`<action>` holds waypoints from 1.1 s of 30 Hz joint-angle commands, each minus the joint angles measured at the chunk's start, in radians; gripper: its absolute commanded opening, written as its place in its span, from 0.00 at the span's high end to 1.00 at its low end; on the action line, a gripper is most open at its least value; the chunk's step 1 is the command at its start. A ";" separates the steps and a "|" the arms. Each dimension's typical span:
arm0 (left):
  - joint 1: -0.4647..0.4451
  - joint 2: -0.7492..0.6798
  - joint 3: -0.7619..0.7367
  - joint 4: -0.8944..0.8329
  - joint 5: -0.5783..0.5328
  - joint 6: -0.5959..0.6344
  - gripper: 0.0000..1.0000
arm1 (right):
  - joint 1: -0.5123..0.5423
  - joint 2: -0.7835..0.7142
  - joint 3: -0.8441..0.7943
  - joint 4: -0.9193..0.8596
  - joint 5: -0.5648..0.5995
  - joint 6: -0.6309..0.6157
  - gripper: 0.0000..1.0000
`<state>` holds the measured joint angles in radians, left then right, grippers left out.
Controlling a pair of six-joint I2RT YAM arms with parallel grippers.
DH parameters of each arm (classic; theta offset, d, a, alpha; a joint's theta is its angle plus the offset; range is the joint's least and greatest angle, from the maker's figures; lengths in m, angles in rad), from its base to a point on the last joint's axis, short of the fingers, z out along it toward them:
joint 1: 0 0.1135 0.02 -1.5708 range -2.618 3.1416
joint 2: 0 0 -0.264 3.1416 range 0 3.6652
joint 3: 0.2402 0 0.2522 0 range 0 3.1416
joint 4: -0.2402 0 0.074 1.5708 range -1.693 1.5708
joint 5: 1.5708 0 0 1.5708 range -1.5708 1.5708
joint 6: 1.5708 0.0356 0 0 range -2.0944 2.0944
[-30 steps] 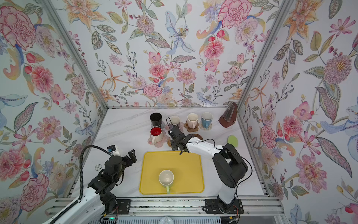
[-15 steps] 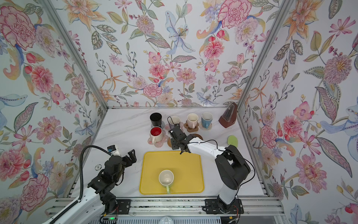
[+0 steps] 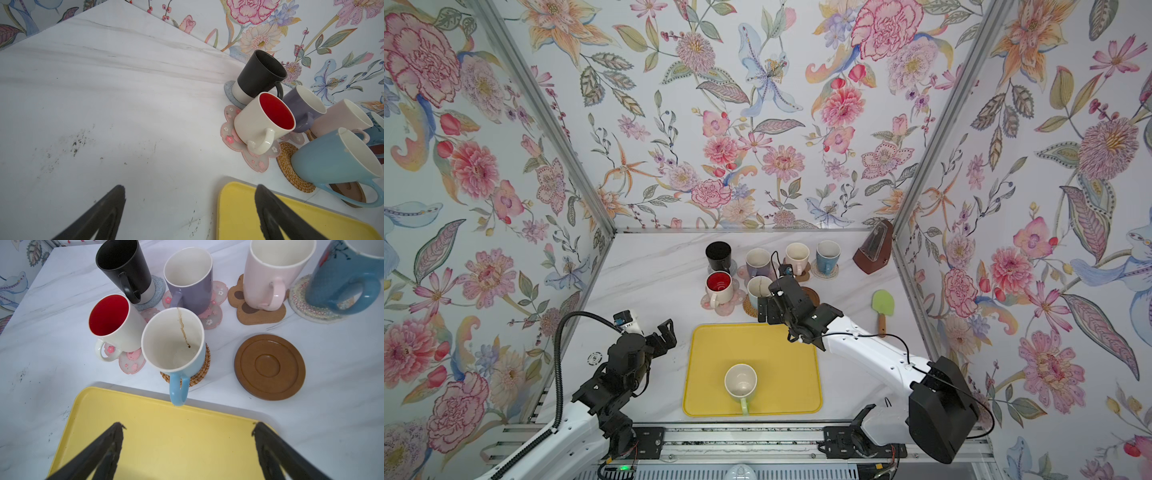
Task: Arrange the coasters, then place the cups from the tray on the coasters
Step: 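Open the right gripper and move it down over the pale green mug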
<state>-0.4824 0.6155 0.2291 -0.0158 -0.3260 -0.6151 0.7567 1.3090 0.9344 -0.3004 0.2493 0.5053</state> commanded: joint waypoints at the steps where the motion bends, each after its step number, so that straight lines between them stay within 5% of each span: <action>1: 0.013 0.002 -0.017 0.025 -0.021 0.028 0.01 | -0.004 -0.052 -0.058 0.020 -0.008 0.052 0.01; 11: 0.014 0.005 -0.022 0.034 0.002 0.026 0.01 | 0.052 -0.105 -0.080 -0.030 0.002 0.110 0.01; 33: 0.014 -0.078 -0.042 -0.021 0.011 0.023 0.01 | 0.573 -0.218 -0.100 -0.336 0.190 0.493 0.02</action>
<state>-0.4778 0.5491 0.2005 -0.0078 -0.3183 -0.5995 1.2915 1.1011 0.8410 -0.5819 0.3904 0.9176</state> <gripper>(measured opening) 0.989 0.978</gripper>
